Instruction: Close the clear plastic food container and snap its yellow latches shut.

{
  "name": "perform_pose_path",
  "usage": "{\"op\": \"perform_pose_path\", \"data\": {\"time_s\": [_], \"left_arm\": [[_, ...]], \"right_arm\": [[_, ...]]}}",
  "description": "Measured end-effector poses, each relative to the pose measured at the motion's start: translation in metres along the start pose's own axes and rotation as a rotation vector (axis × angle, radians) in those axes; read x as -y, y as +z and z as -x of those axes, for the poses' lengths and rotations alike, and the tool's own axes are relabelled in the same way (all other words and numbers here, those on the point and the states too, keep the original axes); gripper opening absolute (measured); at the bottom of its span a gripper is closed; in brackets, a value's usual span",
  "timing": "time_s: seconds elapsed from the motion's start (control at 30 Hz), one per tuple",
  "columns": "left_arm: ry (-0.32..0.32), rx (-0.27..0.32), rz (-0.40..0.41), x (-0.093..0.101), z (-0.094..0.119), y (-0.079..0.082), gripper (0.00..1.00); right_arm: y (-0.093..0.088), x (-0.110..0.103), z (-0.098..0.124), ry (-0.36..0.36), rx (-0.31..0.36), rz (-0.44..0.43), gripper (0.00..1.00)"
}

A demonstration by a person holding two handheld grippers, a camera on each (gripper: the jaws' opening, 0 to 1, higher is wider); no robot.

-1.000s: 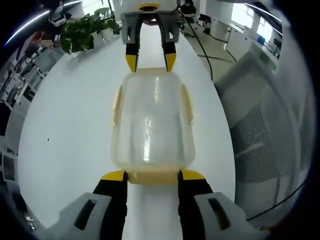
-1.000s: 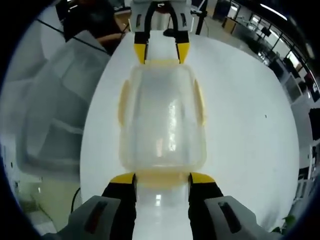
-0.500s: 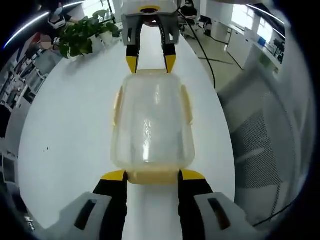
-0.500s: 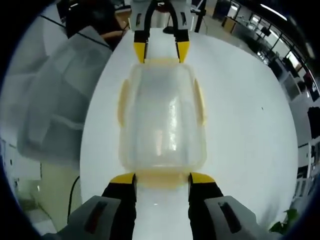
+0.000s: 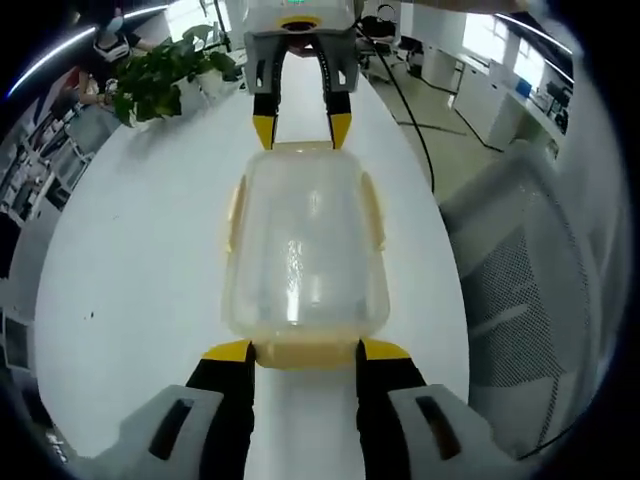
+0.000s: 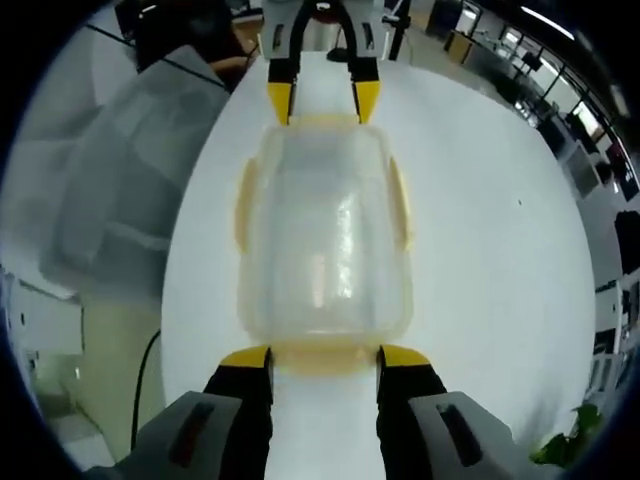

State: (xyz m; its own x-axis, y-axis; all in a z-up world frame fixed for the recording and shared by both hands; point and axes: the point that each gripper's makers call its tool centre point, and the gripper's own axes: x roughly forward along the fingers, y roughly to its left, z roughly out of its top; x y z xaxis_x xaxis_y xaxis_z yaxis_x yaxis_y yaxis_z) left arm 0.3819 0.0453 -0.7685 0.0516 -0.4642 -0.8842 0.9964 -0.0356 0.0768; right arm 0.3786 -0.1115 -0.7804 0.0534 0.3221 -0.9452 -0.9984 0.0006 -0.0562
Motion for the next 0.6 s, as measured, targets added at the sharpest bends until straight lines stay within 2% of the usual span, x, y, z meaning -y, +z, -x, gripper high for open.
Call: {"op": "perform_pose_path", "data": {"time_s": [0.6], "left_arm": [[-0.005, 0.004, -0.004, 0.007, -0.009, 0.016, 0.39]], "right_arm": [[-0.02, 0.001, 0.003, 0.006, -0.007, -0.003, 0.39]]}}
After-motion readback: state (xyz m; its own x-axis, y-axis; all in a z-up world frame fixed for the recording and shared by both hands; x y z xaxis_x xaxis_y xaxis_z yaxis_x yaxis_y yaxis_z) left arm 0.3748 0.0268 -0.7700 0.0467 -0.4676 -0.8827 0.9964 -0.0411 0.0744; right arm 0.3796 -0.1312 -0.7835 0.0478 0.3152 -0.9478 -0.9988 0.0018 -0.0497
